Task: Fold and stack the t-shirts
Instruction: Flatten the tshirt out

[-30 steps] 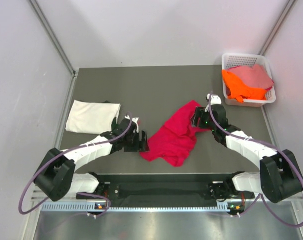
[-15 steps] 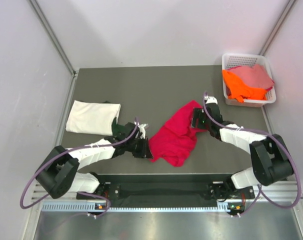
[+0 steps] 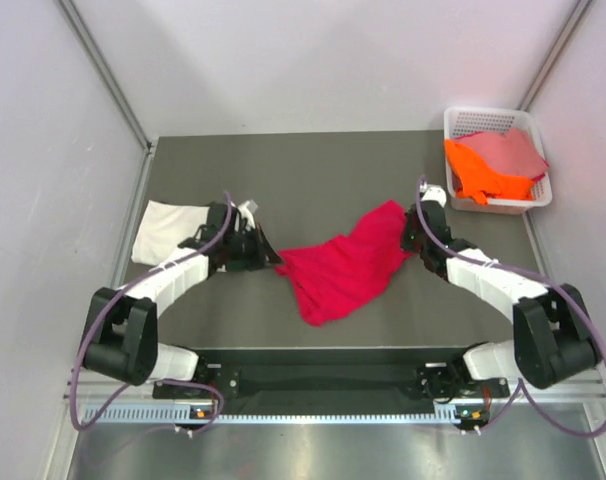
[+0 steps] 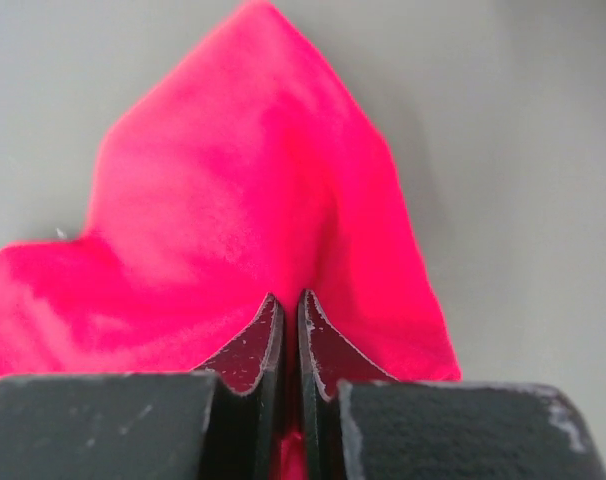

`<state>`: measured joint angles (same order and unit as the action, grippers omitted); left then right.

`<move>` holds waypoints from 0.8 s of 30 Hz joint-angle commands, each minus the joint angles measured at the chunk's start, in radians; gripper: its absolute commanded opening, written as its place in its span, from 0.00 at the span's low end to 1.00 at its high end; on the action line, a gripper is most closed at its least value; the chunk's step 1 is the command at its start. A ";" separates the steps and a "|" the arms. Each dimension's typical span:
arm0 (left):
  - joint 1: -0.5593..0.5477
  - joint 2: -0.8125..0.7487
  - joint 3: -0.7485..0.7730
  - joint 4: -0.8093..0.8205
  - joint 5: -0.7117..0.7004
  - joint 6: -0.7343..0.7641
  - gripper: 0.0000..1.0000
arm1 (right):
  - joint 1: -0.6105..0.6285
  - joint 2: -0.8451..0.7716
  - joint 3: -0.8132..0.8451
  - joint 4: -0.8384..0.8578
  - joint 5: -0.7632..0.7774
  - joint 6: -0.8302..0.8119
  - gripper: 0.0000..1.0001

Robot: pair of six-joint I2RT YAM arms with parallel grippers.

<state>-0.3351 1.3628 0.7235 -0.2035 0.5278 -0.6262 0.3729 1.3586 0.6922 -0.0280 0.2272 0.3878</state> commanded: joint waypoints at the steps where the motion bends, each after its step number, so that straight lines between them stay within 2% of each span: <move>1: 0.066 0.004 0.120 -0.033 0.075 -0.007 0.00 | 0.011 -0.125 0.081 -0.039 0.115 0.014 0.00; 10: 0.131 0.042 0.635 -0.267 -0.066 -0.007 0.00 | 0.011 -0.364 0.328 -0.177 0.169 -0.070 0.00; 12: 0.131 0.029 0.763 -0.327 -0.095 0.003 0.00 | 0.012 -0.447 0.351 -0.185 0.129 -0.087 0.21; 13: 0.131 0.016 0.787 -0.330 -0.133 0.013 0.00 | 0.012 -0.476 0.346 -0.184 0.104 -0.092 0.39; 14: 0.134 -0.014 0.807 -0.336 -0.149 0.019 0.00 | 0.012 -0.502 0.325 -0.181 0.083 -0.093 0.74; 15: 0.136 -0.027 0.812 -0.346 -0.169 0.028 0.00 | 0.012 -0.550 0.310 -0.184 0.046 -0.092 0.83; 18: 0.143 -0.057 0.791 -0.392 -0.224 0.057 0.00 | 0.014 -0.590 0.256 -0.228 -0.003 -0.084 0.88; 24: 0.182 0.018 0.694 -0.409 -0.186 0.046 0.00 | 0.012 -0.552 0.118 -0.208 -0.078 -0.046 0.84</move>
<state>-0.1761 1.3140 1.4708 -0.5400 0.3496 -0.5579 0.3733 0.7509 0.8749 -0.1909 0.2249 0.3244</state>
